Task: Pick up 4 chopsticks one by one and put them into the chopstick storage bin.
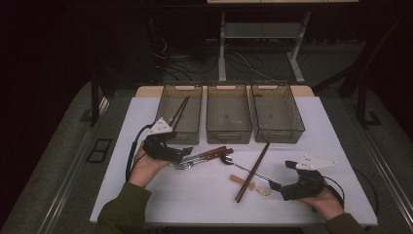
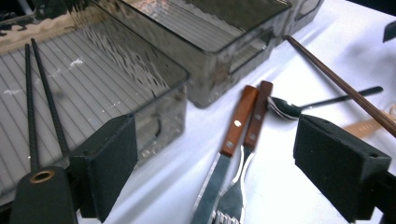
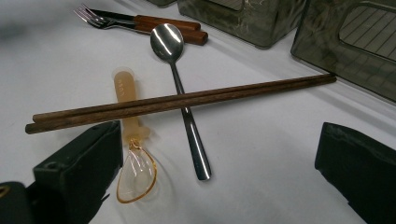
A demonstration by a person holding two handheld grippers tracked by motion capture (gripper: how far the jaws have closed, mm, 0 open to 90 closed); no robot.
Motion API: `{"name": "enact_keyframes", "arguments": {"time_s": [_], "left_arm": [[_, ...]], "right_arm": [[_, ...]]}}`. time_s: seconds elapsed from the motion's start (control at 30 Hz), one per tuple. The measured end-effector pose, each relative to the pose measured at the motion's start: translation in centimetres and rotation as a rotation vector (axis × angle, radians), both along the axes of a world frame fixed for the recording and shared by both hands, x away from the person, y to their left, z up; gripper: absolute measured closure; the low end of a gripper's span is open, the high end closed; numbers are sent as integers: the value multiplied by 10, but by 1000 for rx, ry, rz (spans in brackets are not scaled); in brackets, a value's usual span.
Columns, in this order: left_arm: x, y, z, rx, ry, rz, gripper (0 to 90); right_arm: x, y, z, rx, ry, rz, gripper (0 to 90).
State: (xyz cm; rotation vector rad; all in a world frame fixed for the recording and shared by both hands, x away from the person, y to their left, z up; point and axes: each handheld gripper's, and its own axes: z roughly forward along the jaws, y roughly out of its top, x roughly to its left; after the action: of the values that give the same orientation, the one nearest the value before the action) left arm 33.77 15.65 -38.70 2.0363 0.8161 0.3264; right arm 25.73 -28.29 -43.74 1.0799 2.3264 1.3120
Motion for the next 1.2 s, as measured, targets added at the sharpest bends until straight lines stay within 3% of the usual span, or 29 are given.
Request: {"name": "enact_keyframes", "arguments": {"time_s": [0.37,0.57,0.77,0.97,1.1,1.2], "left_arm": [[-38,5,-21,-11,-16,-23,37],[-50,13,-30,-51,0,-47,0],[-62,12,-44,-40,23,-90,0],[-64,7,-48,-7,30,-129,0],[-64,6,-48,-3,32,-141,0],[-64,5,-49,-10,33,-140,0]], "right_arm": [[0,-3,3,-16,29,38,12],[1,-4,7,-26,39,37,12],[3,-4,8,-48,45,55,12],[7,-2,8,-71,62,88,20],[11,2,9,-83,71,122,64],[15,5,10,-75,78,156,153]]}}
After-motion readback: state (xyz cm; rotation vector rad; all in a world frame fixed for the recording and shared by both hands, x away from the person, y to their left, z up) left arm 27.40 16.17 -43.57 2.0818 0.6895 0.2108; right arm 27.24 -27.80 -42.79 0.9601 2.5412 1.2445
